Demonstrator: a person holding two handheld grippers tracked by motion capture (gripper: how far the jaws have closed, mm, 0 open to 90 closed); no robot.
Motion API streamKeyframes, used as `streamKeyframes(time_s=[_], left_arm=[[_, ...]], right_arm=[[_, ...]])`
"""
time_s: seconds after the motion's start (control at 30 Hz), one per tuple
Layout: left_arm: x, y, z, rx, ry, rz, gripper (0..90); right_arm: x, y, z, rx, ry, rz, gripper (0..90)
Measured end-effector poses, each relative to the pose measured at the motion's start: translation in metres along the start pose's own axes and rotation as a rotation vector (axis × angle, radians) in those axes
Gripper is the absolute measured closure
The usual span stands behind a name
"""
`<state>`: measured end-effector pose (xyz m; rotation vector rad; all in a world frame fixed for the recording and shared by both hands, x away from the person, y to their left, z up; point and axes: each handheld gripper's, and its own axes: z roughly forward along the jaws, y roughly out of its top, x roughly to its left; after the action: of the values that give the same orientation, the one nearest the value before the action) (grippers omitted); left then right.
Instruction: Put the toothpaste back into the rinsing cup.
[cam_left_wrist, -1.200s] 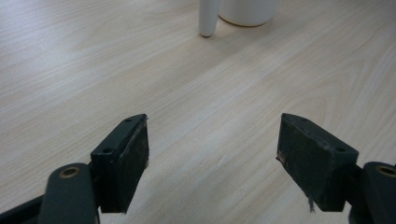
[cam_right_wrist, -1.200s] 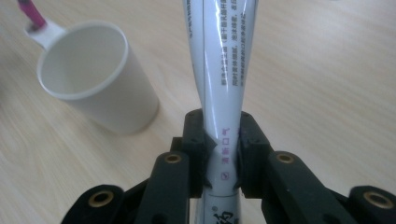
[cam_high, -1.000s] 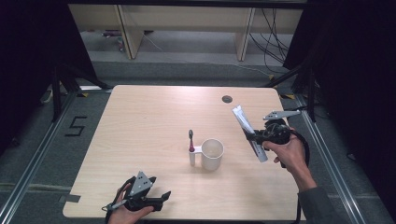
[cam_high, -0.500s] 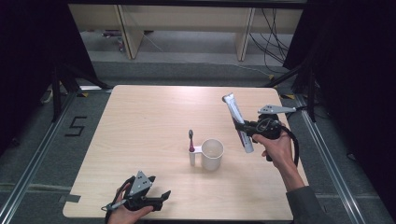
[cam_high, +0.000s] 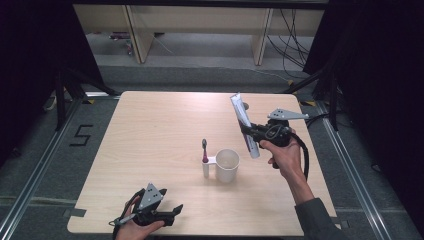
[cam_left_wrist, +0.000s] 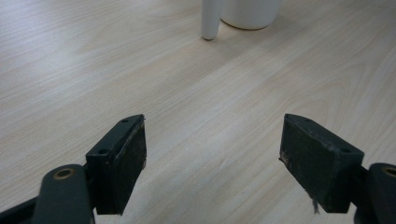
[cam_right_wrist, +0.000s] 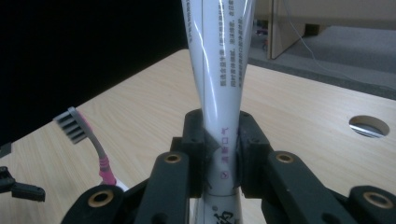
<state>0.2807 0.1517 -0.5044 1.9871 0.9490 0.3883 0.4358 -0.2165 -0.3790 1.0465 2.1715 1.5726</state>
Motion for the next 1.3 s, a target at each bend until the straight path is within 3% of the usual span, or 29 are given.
streamKeyframes(time_s=[0.13, 0.17, 0.27, 0.37, 0.43, 0.53, 0.73, 0.8, 0.83, 1.0, 1.03, 1.07, 1.3], left_arm=[[0.0, 0.0, 0.0, -0.003, 0.005, -0.004, 22.8], [0.0, 0.0, 0.0, -0.004, 0.002, -0.005, 22.8], [0.0, 0.0, 0.0, -0.002, 0.0, -0.002, 22.8], [0.0, 0.0, 0.0, -0.003, 0.001, -0.004, 22.8], [0.0, 0.0, -0.001, -0.004, 0.002, -0.002, 22.8], [0.0, 0.0, -0.001, -0.005, 0.004, -0.004, 22.8], [0.0, 0.0, -0.001, -0.008, 0.0, -0.002, 22.8], [0.0, 0.0, -0.001, -0.009, -0.001, -0.003, 22.8], [0.0, 0.0, -0.001, -0.011, 0.0, -0.006, 22.8], [0.0, 0.0, -0.002, -0.007, -0.001, -0.001, 22.8], [0.0, 0.0, -0.001, -0.01, -0.001, -0.003, 22.8], [0.0, 0.0, -0.001, -0.008, 0.0, -0.003, 22.8], [0.001, 0.0, -0.002, 0.005, 0.002, 0.009, 22.8]], right_arm=[[0.006, 0.001, 0.008, -0.007, 0.005, -0.014, 76.9], [0.01, 0.0, 0.009, 0.001, 0.006, 0.018, 76.9], [0.012, -0.001, 0.016, -0.009, 0.022, -0.016, 76.9], [0.018, -0.003, 0.021, -0.009, 0.033, 0.009, 76.9], [0.019, -0.003, 0.025, -0.02, 0.03, -0.023, 77.0], [0.025, -0.004, 0.03, -0.023, 0.048, 0.008, 77.0], [0.029, -0.01, 0.038, -0.043, 0.052, -0.026, 77.1], [0.031, -0.012, 0.04, -0.03, 0.058, -0.001, 77.1], [0.03, -0.013, 0.041, -0.044, 0.053, -0.031, 77.1], [0.034, -0.019, 0.043, -0.036, 0.062, -0.008, 77.1], [0.033, -0.019, 0.044, -0.048, 0.059, -0.037, 77.1], [0.034, -0.021, 0.044, -0.043, 0.071, -0.01, 77.0], [0.035, -0.029, 0.047, -0.059, 0.075, -0.038, 77.1]])
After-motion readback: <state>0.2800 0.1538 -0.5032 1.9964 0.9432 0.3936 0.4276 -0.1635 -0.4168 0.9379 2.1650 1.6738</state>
